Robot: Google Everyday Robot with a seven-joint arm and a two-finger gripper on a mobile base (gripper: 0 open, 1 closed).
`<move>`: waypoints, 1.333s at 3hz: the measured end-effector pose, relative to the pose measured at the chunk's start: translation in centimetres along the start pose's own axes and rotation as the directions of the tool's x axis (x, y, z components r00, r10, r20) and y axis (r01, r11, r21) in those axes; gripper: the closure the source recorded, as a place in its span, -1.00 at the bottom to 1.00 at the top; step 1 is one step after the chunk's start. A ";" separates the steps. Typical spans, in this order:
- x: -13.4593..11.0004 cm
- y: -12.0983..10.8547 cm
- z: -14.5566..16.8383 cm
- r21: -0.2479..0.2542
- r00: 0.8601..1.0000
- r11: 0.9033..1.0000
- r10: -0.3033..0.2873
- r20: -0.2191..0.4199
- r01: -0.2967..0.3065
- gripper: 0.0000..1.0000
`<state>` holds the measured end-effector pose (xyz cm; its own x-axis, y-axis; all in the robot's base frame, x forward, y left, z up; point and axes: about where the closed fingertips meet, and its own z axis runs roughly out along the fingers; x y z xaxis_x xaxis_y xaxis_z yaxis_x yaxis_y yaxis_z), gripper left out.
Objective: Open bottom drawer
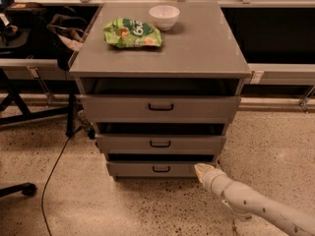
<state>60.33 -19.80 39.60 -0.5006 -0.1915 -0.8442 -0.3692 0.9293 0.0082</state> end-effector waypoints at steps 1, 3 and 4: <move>2.2 -1.2 1.8 -0.013 1.000 1.000 -0.007 -0.008 0.007 1.00; 7.6 -5.5 6.8 0.011 0.997 0.999 0.050 -0.062 -0.050 1.00; 9.0 -6.1 8.5 0.024 0.995 0.997 0.073 -0.068 -0.071 1.00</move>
Offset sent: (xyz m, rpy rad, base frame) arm 0.0426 -0.0561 -0.1123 -0.0005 0.0819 -0.0093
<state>64.77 -24.48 27.39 -0.5785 -0.1443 -0.8028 -0.3134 0.9480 0.0554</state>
